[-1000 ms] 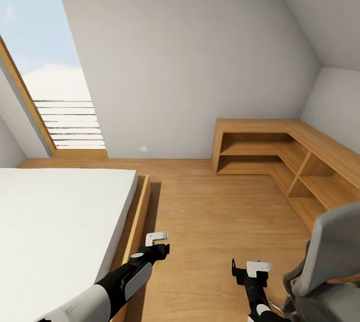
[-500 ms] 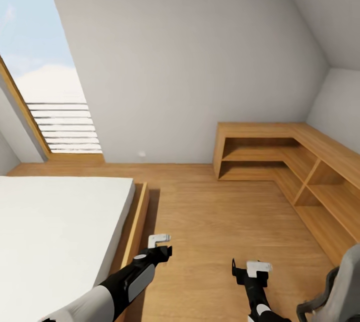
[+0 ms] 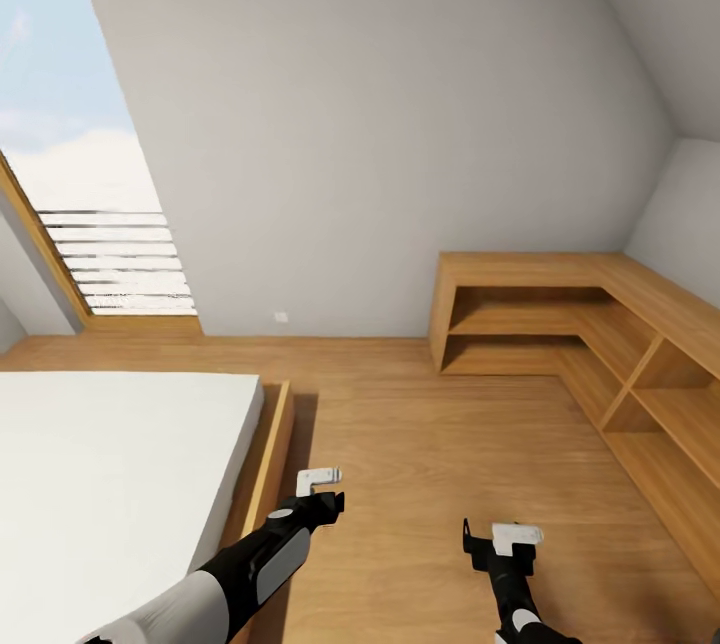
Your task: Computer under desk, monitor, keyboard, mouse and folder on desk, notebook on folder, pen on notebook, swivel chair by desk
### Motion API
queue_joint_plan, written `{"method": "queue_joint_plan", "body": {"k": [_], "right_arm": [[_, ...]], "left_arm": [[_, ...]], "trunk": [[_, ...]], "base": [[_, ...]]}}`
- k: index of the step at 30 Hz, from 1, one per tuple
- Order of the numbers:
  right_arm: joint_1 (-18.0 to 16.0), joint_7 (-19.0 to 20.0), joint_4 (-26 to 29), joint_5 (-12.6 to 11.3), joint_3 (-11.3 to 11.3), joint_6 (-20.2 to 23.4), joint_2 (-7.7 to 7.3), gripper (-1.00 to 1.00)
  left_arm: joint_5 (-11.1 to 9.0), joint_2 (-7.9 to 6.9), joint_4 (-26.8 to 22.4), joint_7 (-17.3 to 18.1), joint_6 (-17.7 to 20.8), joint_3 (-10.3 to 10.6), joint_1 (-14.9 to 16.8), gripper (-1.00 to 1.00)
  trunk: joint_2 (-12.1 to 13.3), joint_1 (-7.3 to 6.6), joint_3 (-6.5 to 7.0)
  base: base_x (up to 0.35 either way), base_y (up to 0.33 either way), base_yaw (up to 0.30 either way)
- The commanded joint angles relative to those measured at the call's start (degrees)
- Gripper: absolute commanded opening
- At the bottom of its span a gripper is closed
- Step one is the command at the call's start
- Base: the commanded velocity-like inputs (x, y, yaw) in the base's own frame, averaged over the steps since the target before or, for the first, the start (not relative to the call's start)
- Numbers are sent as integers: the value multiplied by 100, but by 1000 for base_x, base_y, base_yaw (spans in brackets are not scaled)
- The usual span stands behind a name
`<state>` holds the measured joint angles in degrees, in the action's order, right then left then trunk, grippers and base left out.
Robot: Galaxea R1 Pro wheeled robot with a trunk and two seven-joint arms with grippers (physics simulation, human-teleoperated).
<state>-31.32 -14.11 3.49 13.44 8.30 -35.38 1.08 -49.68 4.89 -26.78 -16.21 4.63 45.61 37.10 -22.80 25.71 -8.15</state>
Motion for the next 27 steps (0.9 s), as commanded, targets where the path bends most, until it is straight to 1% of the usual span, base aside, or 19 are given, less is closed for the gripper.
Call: {"method": "queue_joint_plan", "body": {"k": [1, 27], "right_arm": [[-6, -30, -8, 62, 40, -13, 1, 100], [-6, -18, -21, 62, 40, -13, -3, 100]], "left_arm": [[-33, -5, -12, -50, 12, 45, 8, 100], [-34, -5, -3, -49, 12, 45, 8, 100]], "trunk": [[-12, 7, -12], [-12, 7, -12]], "base": [[330, -35, 0], [330, -72, 0]]}}
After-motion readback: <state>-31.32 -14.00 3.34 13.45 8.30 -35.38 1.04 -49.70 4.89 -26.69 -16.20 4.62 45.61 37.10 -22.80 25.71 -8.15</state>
